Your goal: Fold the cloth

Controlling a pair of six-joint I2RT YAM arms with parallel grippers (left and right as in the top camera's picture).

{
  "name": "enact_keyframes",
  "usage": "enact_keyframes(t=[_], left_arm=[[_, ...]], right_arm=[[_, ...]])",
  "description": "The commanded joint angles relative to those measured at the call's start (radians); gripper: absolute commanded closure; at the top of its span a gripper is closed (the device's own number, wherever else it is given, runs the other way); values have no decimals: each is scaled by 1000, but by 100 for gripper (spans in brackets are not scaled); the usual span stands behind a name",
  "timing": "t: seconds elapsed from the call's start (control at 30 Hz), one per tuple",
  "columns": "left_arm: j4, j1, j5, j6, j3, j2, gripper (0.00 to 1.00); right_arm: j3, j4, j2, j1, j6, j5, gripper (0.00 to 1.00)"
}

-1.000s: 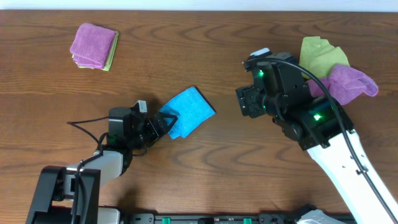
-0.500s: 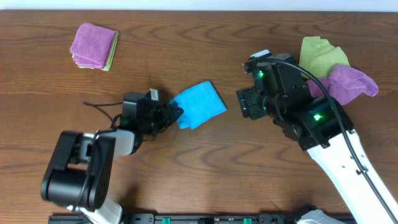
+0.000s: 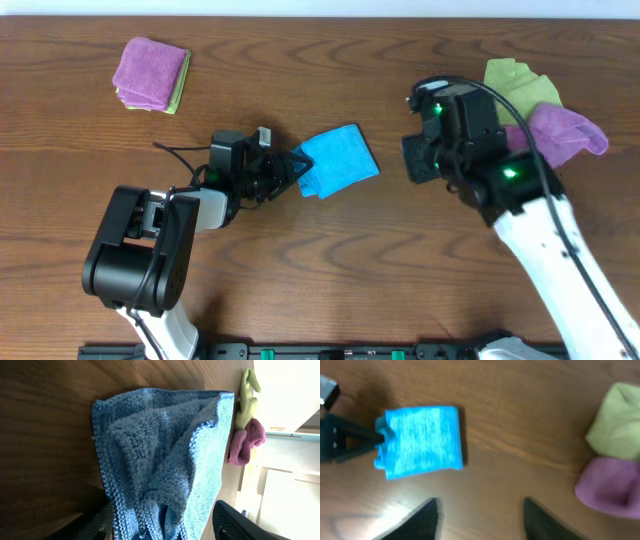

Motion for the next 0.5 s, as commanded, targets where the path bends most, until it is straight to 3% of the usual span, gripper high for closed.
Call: enact_keyframes(t=[0.0,0.03,0.27,0.47], left_arm=[[-35,-3,-42,7,-24,58,34],[-35,-3,-39,7,-24,58,34],[-35,-3,-19,7,-24,58,34],[-35,-3,-2,7,-24,58,33]], right_arm=[[-65,69,88,-8,2,-93,90],[-70,97,123,-8,13,-100,99],[-70,277,369,-7,65,-125,99],[-70,409,475,-7,86,-110,99]])
